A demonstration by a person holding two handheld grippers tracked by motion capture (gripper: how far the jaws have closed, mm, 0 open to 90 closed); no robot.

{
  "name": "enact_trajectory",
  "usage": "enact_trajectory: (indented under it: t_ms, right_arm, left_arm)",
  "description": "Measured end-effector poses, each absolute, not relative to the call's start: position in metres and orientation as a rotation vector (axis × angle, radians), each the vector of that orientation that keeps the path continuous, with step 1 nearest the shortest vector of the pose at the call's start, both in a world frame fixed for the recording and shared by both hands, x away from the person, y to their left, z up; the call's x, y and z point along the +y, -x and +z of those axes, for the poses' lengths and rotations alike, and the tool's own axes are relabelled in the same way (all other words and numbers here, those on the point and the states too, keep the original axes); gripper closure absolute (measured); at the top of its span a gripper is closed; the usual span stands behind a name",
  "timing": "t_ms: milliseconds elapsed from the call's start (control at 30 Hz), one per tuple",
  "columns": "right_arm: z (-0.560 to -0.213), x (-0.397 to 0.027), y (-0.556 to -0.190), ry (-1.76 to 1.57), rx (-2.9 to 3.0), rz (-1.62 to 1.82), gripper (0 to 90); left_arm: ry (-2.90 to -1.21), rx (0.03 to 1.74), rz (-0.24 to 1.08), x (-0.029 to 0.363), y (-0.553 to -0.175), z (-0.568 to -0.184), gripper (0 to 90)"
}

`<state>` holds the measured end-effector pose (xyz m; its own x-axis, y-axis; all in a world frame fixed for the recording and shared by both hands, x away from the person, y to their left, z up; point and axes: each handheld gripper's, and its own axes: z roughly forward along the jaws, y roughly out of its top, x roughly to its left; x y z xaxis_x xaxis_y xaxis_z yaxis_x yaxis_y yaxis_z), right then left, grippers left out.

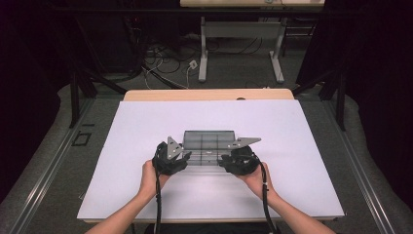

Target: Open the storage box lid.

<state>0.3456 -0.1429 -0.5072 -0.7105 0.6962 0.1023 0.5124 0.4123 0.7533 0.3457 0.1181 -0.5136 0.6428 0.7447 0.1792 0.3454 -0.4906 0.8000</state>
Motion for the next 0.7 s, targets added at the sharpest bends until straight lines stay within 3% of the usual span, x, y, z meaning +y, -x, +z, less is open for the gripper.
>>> enact_trajectory:
  t_ms: [433, 700]
  right_arm:
    - [-0.496, -0.169, -0.357, -1.120, 2.371, 1.131, 56.4]
    - [-0.494, -0.175, -0.361, -1.122, 2.322, 1.124, 55.0]
  left_arm:
    - [-2.063, 0.835, 0.686, 0.122, -0.347, -0.507, 58.2]
    - [-2.054, 0.841, 0.687, 0.123, -0.348, -0.507, 60.4]
